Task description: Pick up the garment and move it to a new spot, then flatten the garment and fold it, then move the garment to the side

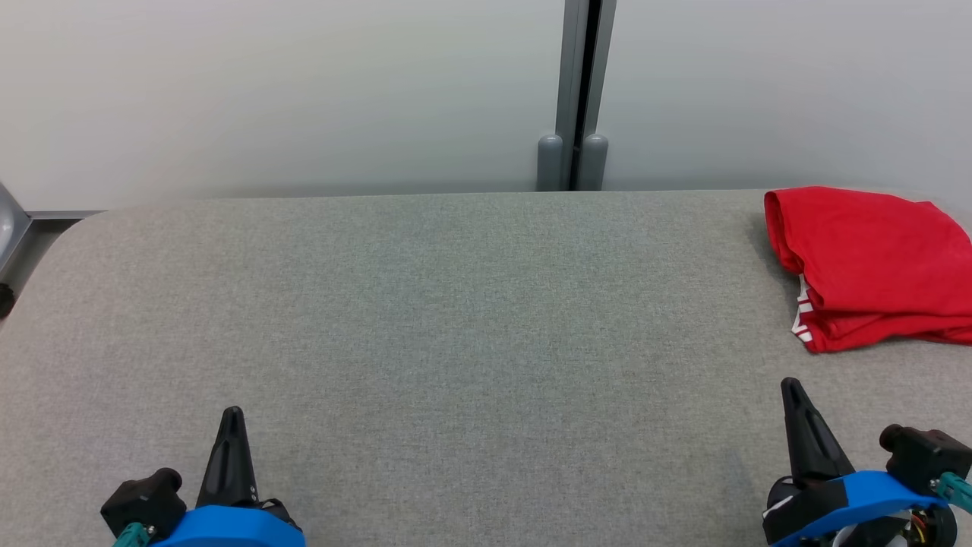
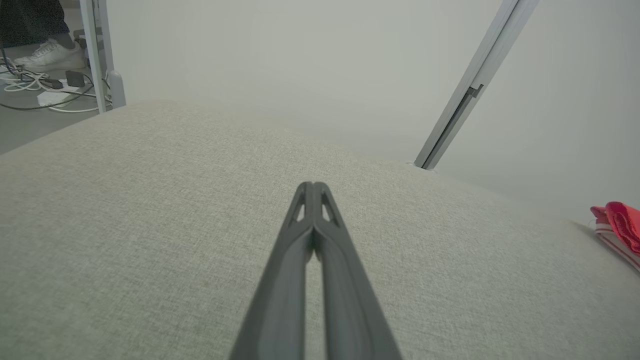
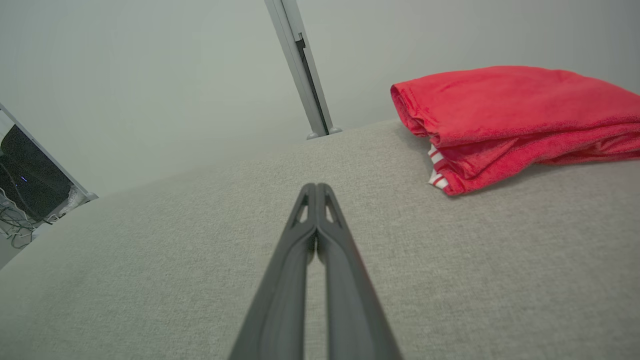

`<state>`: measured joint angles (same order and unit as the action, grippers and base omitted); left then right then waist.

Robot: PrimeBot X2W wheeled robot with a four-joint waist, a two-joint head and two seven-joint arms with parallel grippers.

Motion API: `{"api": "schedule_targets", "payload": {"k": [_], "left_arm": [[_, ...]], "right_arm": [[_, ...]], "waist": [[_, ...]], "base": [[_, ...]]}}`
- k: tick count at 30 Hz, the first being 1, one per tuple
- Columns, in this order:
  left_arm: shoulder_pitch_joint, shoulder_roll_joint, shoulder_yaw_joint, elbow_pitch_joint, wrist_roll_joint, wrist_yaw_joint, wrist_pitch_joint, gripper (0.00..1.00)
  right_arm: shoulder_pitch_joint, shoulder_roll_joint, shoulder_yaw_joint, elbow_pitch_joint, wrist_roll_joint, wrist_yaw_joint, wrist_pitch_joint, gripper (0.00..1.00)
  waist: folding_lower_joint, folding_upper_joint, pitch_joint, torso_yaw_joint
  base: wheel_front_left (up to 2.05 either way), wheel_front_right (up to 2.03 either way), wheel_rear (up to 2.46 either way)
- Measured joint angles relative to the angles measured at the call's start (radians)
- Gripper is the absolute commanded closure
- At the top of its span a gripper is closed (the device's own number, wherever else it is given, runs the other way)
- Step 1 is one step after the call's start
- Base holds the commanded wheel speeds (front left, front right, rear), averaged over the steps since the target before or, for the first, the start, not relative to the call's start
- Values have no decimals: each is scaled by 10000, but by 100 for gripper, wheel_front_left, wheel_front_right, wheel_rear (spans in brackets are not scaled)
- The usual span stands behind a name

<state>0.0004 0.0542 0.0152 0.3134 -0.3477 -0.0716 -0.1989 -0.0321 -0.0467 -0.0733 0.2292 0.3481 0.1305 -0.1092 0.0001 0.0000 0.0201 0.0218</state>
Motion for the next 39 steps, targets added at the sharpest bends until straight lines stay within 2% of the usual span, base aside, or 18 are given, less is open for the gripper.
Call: {"api": "schedule_targets", "payload": {"k": [18,39], "left_arm": [[-204,-12,150,-203,-3028,-167,706,100],[-441,-19,397,-334,-5852,-267,1423,100]], "right_arm": [[-58,0,-69,2,3012,0,495,100],[-231,0,-169,48,5831,-2,1007,100]], "waist": [[0,0,-26,-34],[0,0,-57,-74]], "base": [[0,0,0],[0,0,0]]}}
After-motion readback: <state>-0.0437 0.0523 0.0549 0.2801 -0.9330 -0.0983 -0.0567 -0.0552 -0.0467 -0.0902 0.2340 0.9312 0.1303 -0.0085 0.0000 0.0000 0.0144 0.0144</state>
